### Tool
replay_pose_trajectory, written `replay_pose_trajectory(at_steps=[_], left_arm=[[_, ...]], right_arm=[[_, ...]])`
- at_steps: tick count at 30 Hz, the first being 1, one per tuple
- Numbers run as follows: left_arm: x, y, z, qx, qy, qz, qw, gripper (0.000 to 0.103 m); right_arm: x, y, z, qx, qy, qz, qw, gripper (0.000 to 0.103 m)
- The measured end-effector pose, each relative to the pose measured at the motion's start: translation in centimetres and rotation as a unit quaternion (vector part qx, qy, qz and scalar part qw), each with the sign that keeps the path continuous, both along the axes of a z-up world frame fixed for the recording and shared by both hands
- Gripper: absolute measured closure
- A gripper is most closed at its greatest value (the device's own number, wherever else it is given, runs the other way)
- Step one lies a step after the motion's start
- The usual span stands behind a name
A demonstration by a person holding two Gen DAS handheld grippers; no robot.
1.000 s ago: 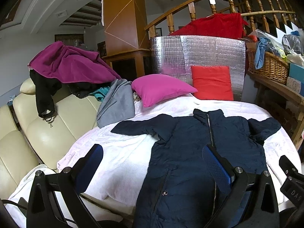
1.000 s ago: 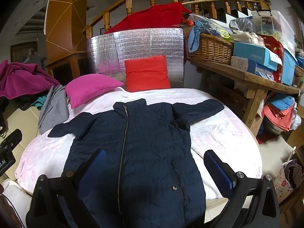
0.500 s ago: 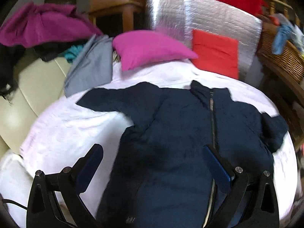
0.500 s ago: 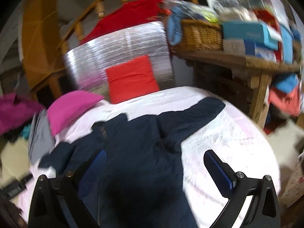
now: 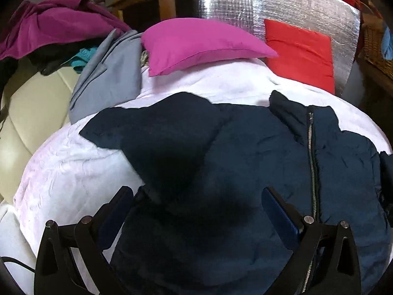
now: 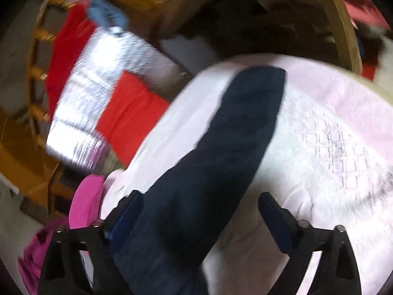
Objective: Fold large clothes
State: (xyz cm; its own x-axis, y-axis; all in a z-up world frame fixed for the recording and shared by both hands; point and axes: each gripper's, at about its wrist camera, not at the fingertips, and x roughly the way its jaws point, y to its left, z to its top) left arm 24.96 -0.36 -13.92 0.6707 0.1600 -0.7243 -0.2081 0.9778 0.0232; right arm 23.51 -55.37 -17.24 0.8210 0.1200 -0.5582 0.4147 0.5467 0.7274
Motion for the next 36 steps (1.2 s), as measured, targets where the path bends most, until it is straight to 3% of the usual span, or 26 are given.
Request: replay_pose_trajectory(at_steps=[5, 7, 12, 17, 21, 24, 26, 27, 28, 30, 33, 36], left_arm=[[1.1, -0.8, 0.2, 0.001, -0.010, -0.012, 0.9999, 0.000], [1.5, -1.2, 0.1, 0.005, -0.007, -0.016, 0.9998, 0.000], [1.8, -1.4, 0.2, 0.001, -0.008, -0.022, 0.9997, 0.000], [1.2, -0.8, 0.6, -0.013, -0.003, -0.014, 0.9998, 0.000], [0.8, -0.8, 0.1, -0.041, 0.026, -0.024, 0.9985, 0.000], [0.1, -1.1, -0.2, -0.054, 0.033, -0.029, 0.9976, 0.000], [-0.2, -1.2, -0.4, -0.061, 0.036, -0.033, 0.9969, 0.000], [-0.2, -1.3, -0.6, -0.067, 0.041, -0.036, 0.9963, 0.000], [-0.3, -1.4, -0.9, -0.070, 0.046, -0.040, 0.9956, 0.000], [-0.3, -1.6, -1.4, -0.062, 0.055, -0.047, 0.9954, 0.000], [-0.2, -1.6, -1.6, -0.051, 0.060, -0.048, 0.9957, 0.000], [-0.5, -1.0, -0.7, -0.069, 0.040, -0.041, 0.9959, 0.000]], right_arm=[[2.0, -0.6, -3.5, 0.058, 0.014, -0.005, 0.998, 0.030], [3.1, 0.1, -4.0, 0.067, 0.024, 0.007, 0.997, 0.054], [3.2, 3.2, -1.1, 0.011, 0.011, 0.018, 1.000, 0.075], [1.7, 8.3, 3.0, -0.016, -0.039, 0.066, 0.997, 0.075], [0.3, 14.2, 4.5, -0.001, -0.069, 0.128, 0.989, 0.075], [-0.2, 18.8, 2.9, 0.022, -0.054, 0.166, 0.984, 0.072], [0.0, 20.9, 1.2, 0.018, -0.020, 0.184, 0.983, 0.070], [0.0, 21.4, -0.1, 0.030, 0.002, 0.189, 0.982, 0.060], [-0.2, 21.2, -0.8, 0.048, 0.008, 0.187, 0.981, 0.049], [-1.8, 19.3, -1.9, 0.100, 0.008, 0.166, 0.981, 0.044], [-5.0, 15.1, -0.6, 0.114, -0.029, 0.121, 0.986, 0.038], [-7.2, 10.4, -0.3, 0.115, -0.024, 0.045, 0.992, 0.025]])
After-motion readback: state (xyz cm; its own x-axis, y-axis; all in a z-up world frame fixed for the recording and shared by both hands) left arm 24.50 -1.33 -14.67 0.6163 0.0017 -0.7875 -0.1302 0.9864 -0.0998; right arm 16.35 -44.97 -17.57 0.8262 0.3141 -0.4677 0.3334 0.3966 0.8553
